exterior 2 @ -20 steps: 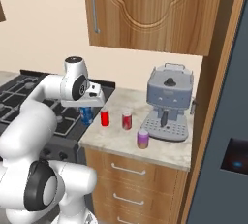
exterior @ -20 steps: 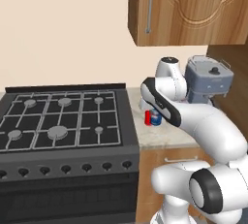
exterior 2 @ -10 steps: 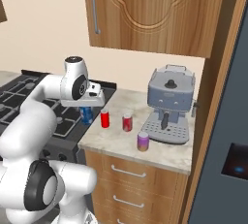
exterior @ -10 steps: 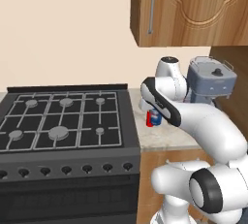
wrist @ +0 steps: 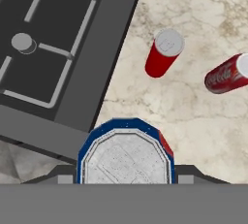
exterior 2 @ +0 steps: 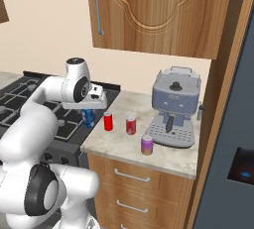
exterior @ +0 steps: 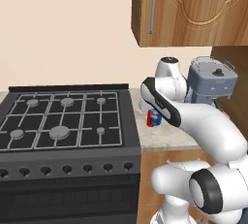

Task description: Four empty soda cans are scattered around the kitchen. Gather all the cans and cluster them next to the stove for recycling.

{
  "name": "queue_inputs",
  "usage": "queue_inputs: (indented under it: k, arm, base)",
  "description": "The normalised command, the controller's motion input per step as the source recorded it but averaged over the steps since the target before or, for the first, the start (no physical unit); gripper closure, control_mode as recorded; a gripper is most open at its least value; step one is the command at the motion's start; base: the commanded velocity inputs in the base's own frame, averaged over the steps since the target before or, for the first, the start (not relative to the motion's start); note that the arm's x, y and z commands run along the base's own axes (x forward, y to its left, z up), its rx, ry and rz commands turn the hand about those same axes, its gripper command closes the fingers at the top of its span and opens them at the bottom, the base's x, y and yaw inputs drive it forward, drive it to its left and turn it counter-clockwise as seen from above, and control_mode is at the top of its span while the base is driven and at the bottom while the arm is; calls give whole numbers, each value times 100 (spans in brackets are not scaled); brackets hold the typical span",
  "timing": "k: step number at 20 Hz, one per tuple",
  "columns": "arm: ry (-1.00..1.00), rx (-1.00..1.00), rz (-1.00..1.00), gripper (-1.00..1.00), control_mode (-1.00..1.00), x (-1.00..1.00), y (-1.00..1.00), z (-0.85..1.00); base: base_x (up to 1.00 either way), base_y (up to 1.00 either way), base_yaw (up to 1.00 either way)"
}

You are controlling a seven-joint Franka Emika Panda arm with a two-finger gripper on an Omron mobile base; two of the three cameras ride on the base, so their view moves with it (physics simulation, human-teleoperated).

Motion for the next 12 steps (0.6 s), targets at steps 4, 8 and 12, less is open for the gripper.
queue_inputs:
  k: [4, 8, 12]
  arm:
    - [0, 0, 0, 100, -100, 0, -7, -5]
    - [0, 3, 0, 100, -100, 4, -16, -17]
    - [-2, 2, 0, 100, -100, 7, -17, -22]
  base:
    - [0, -1, 0]
    - [0, 0, 0]
    - [0, 0, 0]
